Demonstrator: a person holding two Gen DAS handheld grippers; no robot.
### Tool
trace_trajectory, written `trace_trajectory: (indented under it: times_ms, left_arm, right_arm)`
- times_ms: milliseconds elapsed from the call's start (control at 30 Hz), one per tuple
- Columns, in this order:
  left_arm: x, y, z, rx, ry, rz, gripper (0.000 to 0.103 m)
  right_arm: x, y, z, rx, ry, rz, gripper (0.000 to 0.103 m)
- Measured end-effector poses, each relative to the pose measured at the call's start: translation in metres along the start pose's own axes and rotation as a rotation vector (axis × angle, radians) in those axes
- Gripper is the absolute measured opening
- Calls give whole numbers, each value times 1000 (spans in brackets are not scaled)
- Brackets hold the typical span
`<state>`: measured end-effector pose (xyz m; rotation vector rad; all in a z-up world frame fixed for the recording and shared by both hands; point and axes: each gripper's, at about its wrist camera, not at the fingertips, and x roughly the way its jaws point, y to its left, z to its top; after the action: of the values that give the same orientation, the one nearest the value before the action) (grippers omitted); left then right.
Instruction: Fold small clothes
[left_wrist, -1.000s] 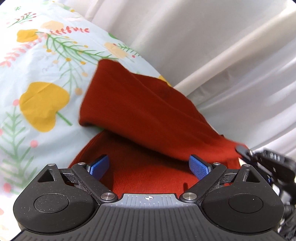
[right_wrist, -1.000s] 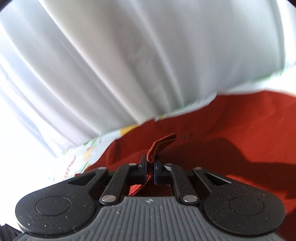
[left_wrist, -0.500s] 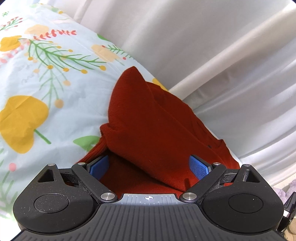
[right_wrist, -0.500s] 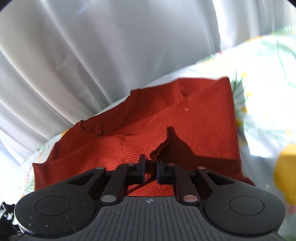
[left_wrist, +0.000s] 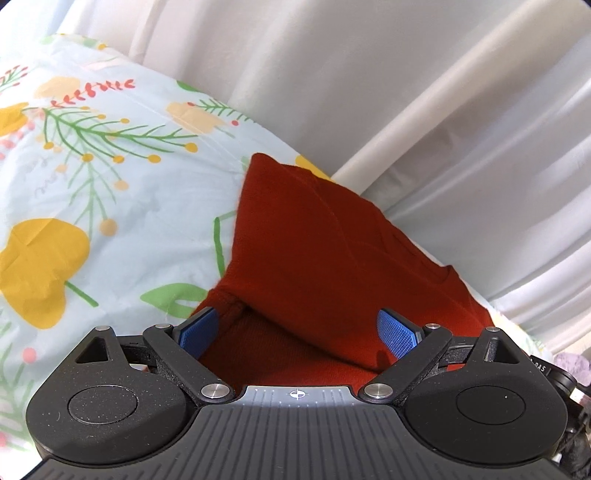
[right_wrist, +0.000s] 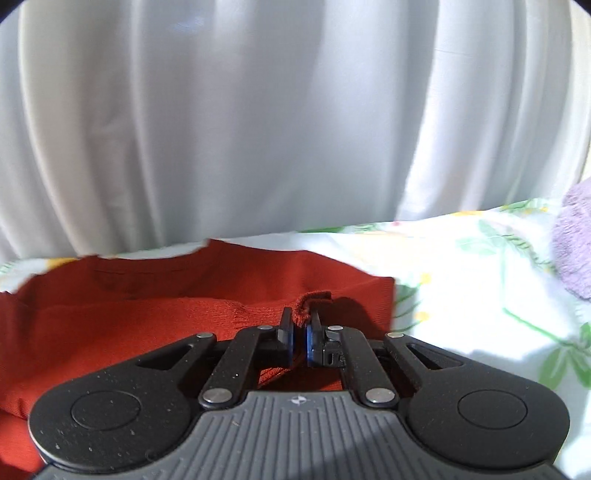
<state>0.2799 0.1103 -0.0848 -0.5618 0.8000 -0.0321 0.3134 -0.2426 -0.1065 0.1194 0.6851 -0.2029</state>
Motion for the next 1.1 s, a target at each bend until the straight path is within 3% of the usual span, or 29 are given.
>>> trace_trajectory:
  times_ms: [167,267,333,400,467,533,567,667,733,900,1033,1100]
  left_arm:
    - [-7,-9,4,45,-8,12,96]
    - [-7,-23,10,107,-29,9,96]
    - [1,-35,15,148,-30,16,96]
    - [14,-47,16,198,-28,20,97]
    - [29,-59,13,257,-46,58,96]
    - [42,-66,8,319,-76,98,96]
    - [49,-68,6,336,-71,120,96]
    - [65,-61,3,295,-27,144,96]
    - [65,-57,1,297,-46,147,97]
    - [63,-56,-4,389,-38,153,98]
    - [58,-49,-5,374,-39,122,98]
    - [59,-50,-8,400,-40,129,98]
  right_arm:
    - [4,-8,-4,1,49,-14,10]
    - [-7,-5,-3,46,-5,-87,18]
    - [-14,7,-3,33,-24,-7,18]
    - [-11,24,-5,-15,19,127,19]
    - [-2,42,-11,-77,56,177,19]
    - [12,51,-18,-132,76,142,18]
    - [14,51,-21,-156,35,129,18]
    - [26,48,-18,-216,-2,41,18]
    - [37,41,-10,-213,-5,4,18]
    - [34,37,-1,-174,34,19,19]
    - [5,19,-16,-27,87,112,19]
    - [-8,13,-30,-26,92,124,19]
